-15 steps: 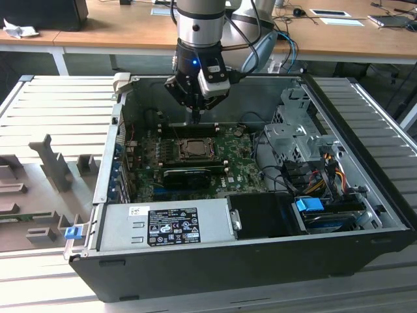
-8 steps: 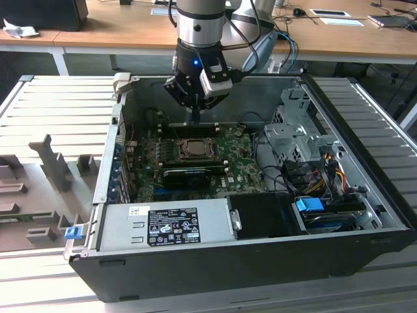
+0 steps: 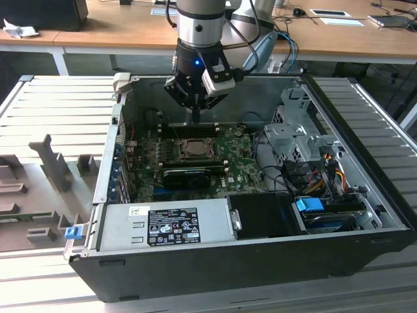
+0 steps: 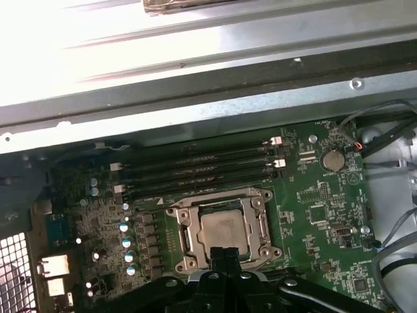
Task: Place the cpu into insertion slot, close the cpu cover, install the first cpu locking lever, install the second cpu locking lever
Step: 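Install the first cpu locking lever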
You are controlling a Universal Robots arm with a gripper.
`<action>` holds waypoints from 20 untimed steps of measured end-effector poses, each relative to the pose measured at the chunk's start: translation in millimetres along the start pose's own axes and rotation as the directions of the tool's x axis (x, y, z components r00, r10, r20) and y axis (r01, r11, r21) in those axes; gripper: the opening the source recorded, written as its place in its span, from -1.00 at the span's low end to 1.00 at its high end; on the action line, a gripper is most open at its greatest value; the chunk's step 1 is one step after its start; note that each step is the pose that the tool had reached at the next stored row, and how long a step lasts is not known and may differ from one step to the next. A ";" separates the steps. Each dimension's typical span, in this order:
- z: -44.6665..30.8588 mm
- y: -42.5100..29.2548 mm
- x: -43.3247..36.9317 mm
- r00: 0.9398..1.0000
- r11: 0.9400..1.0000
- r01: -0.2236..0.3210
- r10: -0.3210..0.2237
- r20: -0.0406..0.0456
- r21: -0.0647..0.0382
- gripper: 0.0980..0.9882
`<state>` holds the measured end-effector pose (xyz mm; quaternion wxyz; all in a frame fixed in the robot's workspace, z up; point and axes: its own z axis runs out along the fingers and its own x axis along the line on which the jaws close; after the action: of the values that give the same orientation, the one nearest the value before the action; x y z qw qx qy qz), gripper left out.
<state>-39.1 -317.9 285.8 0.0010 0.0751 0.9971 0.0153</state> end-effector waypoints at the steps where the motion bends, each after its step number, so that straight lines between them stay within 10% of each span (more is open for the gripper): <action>1: 0.0 0.0 0.0 1.000 1.000 0.012 -0.012 0.000 0.000 -0.98; 11: 0.0 -0.1 0.0 0.995 0.995 0.102 -0.102 -0.003 0.000 -0.98; 20: 0.1 -1.0 1.7 0.973 0.974 0.229 -0.229 -0.006 -0.001 -0.98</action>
<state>-40.9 -318.6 285.7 -0.0002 -0.0402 0.9991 0.0155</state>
